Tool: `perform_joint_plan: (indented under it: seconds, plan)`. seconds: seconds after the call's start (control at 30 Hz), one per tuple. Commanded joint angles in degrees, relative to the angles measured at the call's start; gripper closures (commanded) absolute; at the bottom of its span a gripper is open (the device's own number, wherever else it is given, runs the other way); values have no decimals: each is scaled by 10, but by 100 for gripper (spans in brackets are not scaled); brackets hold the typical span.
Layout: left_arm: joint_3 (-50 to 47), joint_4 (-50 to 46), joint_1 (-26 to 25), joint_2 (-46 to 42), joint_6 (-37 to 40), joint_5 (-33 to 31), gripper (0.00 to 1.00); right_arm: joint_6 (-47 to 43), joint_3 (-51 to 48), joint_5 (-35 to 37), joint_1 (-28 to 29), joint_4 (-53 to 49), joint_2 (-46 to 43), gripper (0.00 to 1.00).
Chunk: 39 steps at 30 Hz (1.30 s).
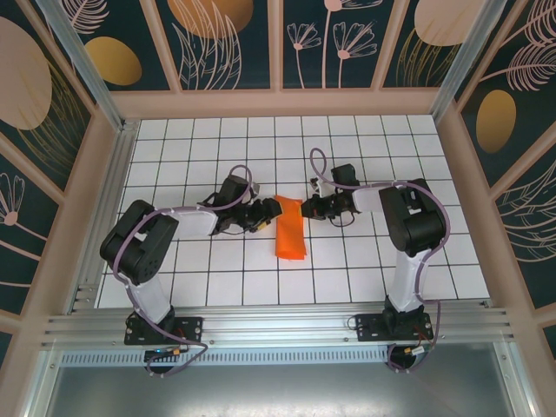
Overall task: Fold a paper plane with a square sheet of paper (pick it up from the middle)
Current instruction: Hold the square sheet of paper at the center of the table.
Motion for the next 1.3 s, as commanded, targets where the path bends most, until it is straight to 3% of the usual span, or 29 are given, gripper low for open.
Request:
perform_joint_plan:
  seconds: [0.0,0.47,0.7,1.03,1.27]
  plan:
    - [15,48,3,27,-19,20,39,-14,13,-14,-3,-11,10,94]
    - [11,-12,4,44,43,14,65,-8,20,-14,-4,-16,10,93]
    - [29,-65,1,56,79,-8,69,-5,21,-11,-5,-18,13,92]
    - [24,-42,0,57,73,6,69,-2,22,-10,-7,-19,17,92]
    - [56,-123,-10,67,115,-46,73,8,23,-13,-7,-21,12,87]
